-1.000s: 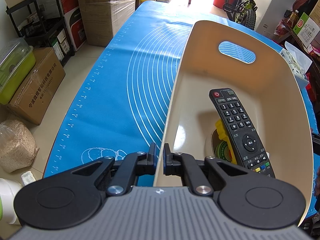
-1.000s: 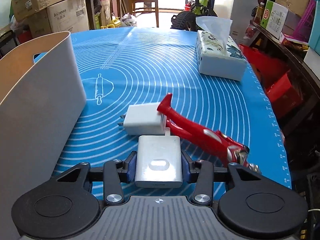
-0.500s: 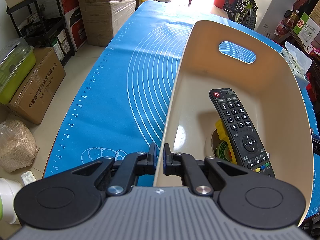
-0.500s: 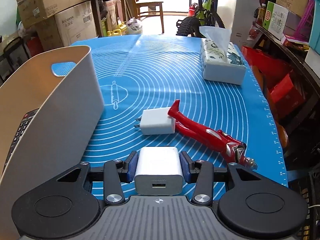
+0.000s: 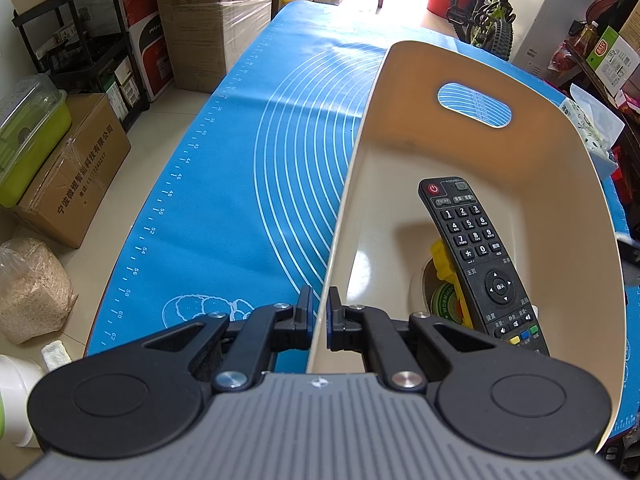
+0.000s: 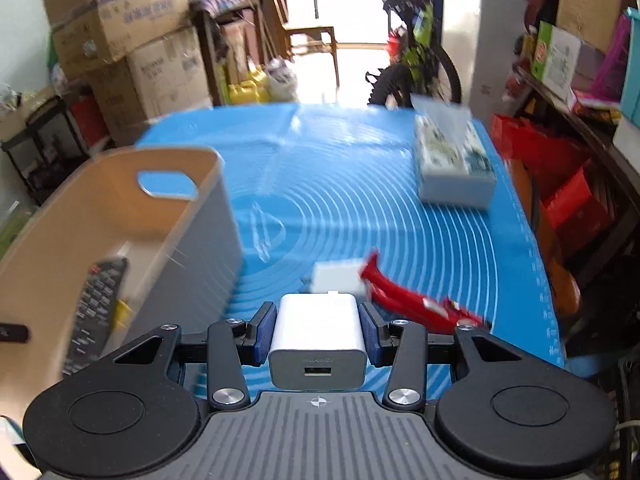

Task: Organize rigid objects
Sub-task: 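Carry the white charger into the basket and release it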

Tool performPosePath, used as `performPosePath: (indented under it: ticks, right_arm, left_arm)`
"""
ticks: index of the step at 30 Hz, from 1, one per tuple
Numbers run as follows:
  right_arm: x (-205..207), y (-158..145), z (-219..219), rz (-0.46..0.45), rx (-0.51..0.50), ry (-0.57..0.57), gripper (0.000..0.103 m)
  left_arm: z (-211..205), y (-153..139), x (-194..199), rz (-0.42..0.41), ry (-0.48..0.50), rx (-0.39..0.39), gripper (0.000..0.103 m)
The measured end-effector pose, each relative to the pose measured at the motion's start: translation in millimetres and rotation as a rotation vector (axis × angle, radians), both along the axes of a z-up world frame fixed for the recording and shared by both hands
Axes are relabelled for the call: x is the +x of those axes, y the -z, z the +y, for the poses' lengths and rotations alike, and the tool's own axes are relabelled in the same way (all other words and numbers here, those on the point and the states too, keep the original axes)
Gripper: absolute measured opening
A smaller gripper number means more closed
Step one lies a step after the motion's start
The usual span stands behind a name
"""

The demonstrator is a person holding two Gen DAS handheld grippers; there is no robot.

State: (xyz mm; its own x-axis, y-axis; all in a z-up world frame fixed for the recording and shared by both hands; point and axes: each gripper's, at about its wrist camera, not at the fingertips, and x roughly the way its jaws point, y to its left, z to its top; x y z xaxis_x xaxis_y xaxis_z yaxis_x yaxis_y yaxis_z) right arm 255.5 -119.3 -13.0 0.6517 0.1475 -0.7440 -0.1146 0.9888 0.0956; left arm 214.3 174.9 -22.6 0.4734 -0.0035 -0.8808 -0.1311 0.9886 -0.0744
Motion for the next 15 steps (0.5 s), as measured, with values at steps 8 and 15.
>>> performPosePath:
  ticks: [8,15]
  right_arm:
    - [-2,-57,30,-0.107,0.037,-0.082,0.051]
    - [8,-64,72,-0.122,0.056,-0.162,0.051]
  left_arm:
    - [0,0,0,0.000,0.001,-0.001,0.008]
    - [0,0,0,0.000,0.001,0.000,0.008]
